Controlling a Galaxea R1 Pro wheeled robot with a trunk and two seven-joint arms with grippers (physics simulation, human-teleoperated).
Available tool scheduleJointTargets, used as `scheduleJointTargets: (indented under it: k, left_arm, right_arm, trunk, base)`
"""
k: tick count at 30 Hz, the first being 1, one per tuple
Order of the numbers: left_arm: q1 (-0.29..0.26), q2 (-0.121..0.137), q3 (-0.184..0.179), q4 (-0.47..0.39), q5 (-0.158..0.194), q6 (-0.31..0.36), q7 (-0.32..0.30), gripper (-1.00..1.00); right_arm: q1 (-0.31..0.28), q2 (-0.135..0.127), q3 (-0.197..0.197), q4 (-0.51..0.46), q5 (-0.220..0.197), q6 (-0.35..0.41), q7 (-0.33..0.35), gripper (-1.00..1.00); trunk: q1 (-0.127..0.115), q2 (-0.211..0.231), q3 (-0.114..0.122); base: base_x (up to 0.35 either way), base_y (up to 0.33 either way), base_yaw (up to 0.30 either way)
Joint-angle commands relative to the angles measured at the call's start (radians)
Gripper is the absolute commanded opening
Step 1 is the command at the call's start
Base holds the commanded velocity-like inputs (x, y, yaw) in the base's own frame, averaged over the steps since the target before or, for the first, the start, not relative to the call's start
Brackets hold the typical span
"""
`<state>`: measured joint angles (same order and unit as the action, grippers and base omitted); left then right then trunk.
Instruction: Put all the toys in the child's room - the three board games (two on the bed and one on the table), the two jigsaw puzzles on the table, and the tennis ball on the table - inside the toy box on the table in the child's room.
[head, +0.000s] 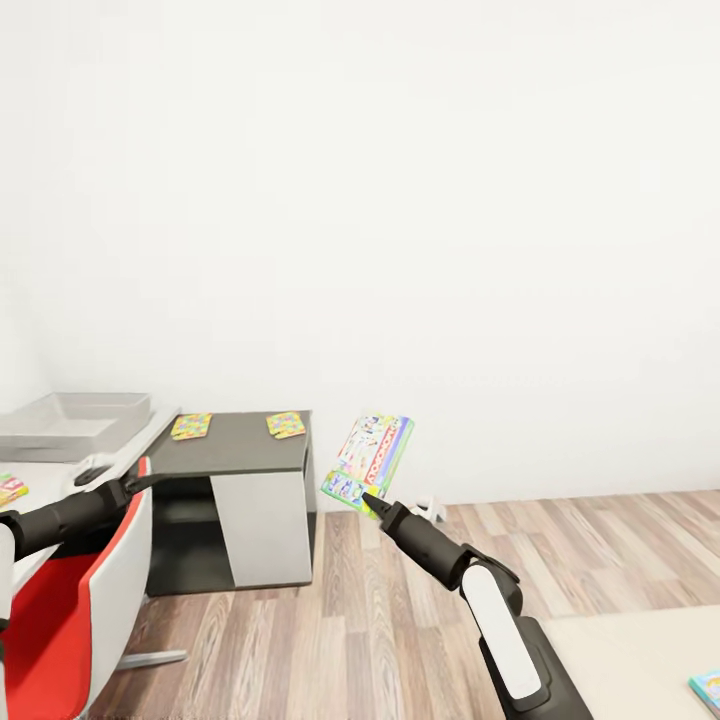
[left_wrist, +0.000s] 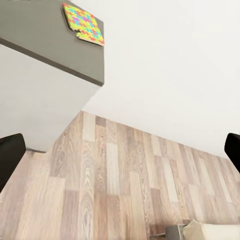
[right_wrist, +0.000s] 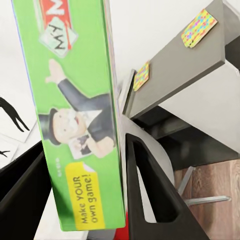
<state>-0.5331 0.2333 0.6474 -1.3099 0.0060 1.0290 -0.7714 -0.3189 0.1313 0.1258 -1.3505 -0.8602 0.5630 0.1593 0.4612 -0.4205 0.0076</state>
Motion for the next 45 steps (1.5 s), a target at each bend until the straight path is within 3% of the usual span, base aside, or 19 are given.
scheduleJointTargets:
  k: [1, 3, 45]
  left_arm:
    - [-0.001, 0.000, 0.001, 0.000, 0.000, 0.007, -0.003, 1.00]
    - [-0.001, 0.000, 0.001, 0.000, 0.000, 0.007, -0.003, 1.00]
    - [-0.001, 0.000, 0.001, 0.000, 0.000, 0.006, -0.003, 1.00]
  right_arm:
    - [0.000, 0.000, -0.001, 0.000, -0.002, 0.005, 0.002, -1.00]
    - [0.000, 0.000, -0.001, 0.000, -0.002, 0.005, 0.002, -1.00]
    - [0.000, -0.001, -0.007, -0.004, -0.002, 0.003, 0.002, -1.00]
  trunk:
    - [-0.004, 0.007, 0.002]
    - [-0.011, 0.021, 0.006]
    - [-0.011, 0.021, -0.020]
  base:
    - [0.000, 0.000, 0.153]
    - [0.000, 0.000, 0.186]
    - [0.000, 0.000, 0.261]
